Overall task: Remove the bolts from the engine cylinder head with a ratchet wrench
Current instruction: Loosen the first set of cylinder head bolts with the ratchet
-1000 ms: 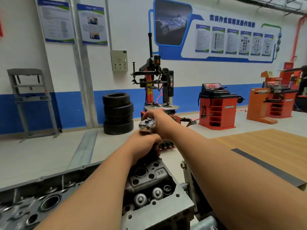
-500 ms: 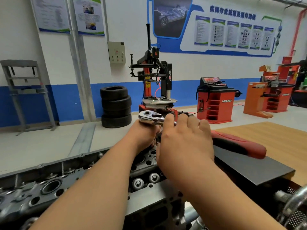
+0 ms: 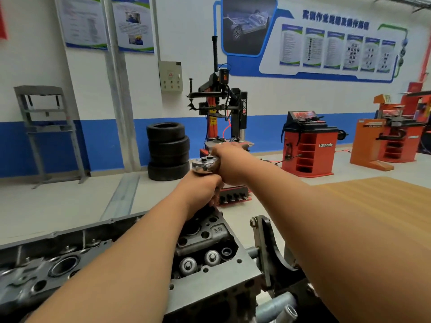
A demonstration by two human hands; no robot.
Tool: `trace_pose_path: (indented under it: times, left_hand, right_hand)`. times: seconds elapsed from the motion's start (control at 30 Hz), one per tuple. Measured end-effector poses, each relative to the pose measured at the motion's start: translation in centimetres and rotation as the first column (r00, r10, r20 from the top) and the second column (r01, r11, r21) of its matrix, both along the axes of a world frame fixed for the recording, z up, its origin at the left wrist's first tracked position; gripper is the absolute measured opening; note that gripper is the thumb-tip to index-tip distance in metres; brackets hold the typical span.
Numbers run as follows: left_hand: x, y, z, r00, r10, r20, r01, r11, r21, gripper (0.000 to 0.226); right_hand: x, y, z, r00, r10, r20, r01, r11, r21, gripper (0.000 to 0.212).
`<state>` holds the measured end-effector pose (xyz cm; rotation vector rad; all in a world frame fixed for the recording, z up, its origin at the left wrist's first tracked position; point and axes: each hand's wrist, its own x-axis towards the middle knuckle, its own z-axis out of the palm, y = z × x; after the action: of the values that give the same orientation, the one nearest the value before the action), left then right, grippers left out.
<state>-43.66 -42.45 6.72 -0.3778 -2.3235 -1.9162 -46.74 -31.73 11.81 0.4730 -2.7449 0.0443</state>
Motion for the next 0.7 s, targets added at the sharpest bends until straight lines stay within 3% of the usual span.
trace_pose_path:
  times: [0.13, 0.23, 0.33, 0.5, 0.6, 0.7]
  left_hand:
    - [0.3, 0.2, 0.2, 1.000, -0.018, -0.012, 0.017, 1.000, -0.018, 0.022]
    - [0.7, 0.2, 0.3, 1.000, -0.008, -0.028, 0.005, 0.996, -0.092, 0.024]
    - [1.0, 0.2, 0.4, 0.995, 0.049, -0.089, -0.066, 0.976, -0.207, 0.027]
    - [1.1, 0.1, 0.0, 0.997, 0.042, -0.064, -0.050, 0.991, -0.123, 0.020]
    - [1.0, -0.2, 0.0, 0.994, 0.006, -0.111, -0.024, 0.986, -0.167, 0.014]
    - [0.8, -0.7, 0.1, 0.996, 0.000, -0.085, -0.008, 0.996, -0.090, 0.012]
  right_hand:
    - [6.2, 1.9, -0.8, 0.955, -0.272, -0.123, 0.279, 0.959, 0.050, 0.044]
    - [12.6, 2.2, -3.6, 0.915, -0.226, -0.333, 0.268, 0.959, 0.086, 0.046]
    - [15.1, 0.4, -4.9, 0.907, -0.201, -0.371, 0.271, 0.951, 0.146, 0.058]
    - [9.6, 2.5, -2.3, 0.926, -0.228, -0.301, 0.221, 0.974, -0.058, 0.014]
    - [3.9, 2.9, -1.3, 0.994, -0.056, -0.097, 0.031, 0.971, -0.239, 0.012]
    - [0.2, 0.5, -0.3, 0.999, 0.033, 0.010, -0.031, 0.983, -0.180, 0.023]
